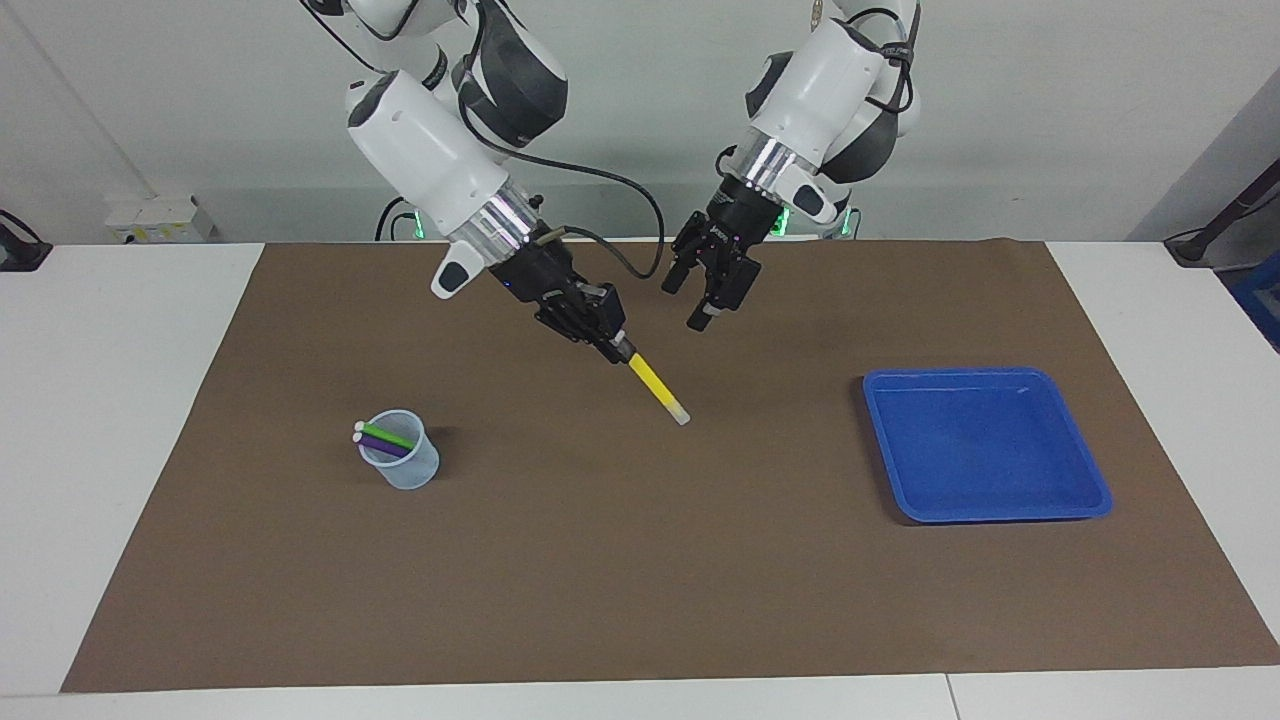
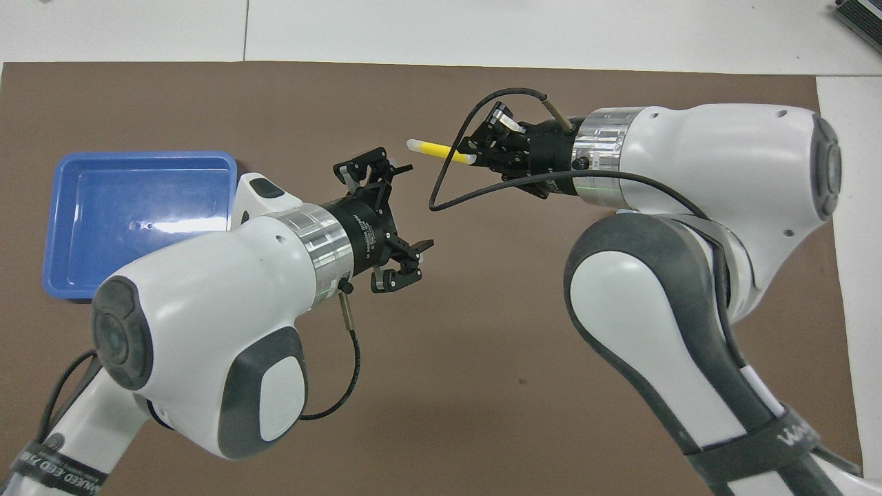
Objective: Right arm passes pens to left for tray arrangement
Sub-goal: 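Lift the yellow pen while the left gripper moves toward it, then close the left gripper on the yellow pen held by the right gripper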
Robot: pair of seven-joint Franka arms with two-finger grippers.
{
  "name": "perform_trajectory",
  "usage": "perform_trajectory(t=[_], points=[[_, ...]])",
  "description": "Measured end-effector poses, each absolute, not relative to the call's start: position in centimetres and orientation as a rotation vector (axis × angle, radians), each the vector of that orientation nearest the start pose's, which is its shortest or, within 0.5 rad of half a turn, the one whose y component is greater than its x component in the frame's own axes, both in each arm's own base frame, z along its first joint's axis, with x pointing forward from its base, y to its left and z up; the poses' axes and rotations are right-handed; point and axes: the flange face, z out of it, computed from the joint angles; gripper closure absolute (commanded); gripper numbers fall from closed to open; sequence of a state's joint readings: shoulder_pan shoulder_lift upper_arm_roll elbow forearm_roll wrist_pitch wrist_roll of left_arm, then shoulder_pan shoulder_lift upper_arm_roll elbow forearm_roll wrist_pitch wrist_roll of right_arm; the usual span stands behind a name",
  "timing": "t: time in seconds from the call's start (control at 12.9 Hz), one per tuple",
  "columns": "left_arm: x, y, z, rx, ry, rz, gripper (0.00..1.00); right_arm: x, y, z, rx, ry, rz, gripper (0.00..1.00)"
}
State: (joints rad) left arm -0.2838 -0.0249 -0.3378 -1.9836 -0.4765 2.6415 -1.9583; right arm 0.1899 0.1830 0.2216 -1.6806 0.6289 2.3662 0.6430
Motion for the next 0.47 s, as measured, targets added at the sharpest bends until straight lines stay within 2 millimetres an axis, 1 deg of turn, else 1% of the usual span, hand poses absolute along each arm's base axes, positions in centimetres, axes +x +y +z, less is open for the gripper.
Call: perform_trajectory(t=[0.16, 0.31, 0.47], points=[[50.1, -34.8, 53.0, 1.573, 1.778, -0.188, 0.0, 60.7, 26.1, 54.8, -2.287, 0.7, -0.162, 0.93], [51.6, -34.9, 51.4, 1.543, 1.789, -0.186, 0.0, 60.6, 26.2, 54.8, -2.287, 0.697, -0.162, 0.93], [52.9, -35.1, 51.0, 1.522, 1.789, -0.189, 0.0, 60.6, 26.2, 54.9, -2.287, 0.697, -0.162, 0.93]])
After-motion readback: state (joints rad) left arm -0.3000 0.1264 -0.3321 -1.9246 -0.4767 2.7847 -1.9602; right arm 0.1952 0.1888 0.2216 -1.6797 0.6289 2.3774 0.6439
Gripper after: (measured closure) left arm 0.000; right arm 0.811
